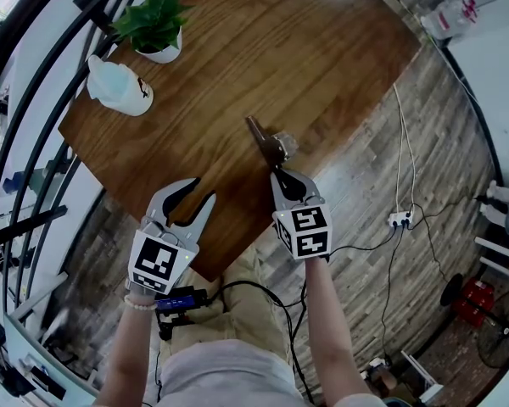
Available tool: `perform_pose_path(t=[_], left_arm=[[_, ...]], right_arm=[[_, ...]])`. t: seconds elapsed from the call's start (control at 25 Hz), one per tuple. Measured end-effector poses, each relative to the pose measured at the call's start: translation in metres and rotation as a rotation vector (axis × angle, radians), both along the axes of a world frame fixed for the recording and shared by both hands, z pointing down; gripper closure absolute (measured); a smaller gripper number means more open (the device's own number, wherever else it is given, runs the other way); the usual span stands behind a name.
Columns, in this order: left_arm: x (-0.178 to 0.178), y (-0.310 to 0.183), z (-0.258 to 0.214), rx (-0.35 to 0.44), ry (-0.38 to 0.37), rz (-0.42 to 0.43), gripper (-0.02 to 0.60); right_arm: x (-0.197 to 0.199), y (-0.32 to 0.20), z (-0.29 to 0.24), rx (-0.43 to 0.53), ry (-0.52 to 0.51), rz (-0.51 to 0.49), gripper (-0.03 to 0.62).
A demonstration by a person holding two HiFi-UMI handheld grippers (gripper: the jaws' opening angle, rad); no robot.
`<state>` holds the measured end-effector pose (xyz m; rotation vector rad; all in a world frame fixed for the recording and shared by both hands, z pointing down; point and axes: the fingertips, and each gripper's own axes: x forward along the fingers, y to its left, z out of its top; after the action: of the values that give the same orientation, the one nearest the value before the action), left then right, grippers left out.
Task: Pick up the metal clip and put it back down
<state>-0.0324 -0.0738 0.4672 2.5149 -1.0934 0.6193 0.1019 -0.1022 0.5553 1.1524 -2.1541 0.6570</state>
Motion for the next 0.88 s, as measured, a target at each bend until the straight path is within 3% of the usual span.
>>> perform_pose_path(t=[0.44, 0.88], left_arm=[[-0.001, -0.011, 0.008, -0.009, 0.0, -0.006, 0.462], [0.011, -0.03, 0.013, -0.048, 0.088, -0.012, 0.448]], right_arm=[[0.0, -0.001, -0.005, 0.025, -0.017, 0.0, 0.559], [-0.003, -0.001, -0.015, 0.043, -0.066, 0.006, 0.563]])
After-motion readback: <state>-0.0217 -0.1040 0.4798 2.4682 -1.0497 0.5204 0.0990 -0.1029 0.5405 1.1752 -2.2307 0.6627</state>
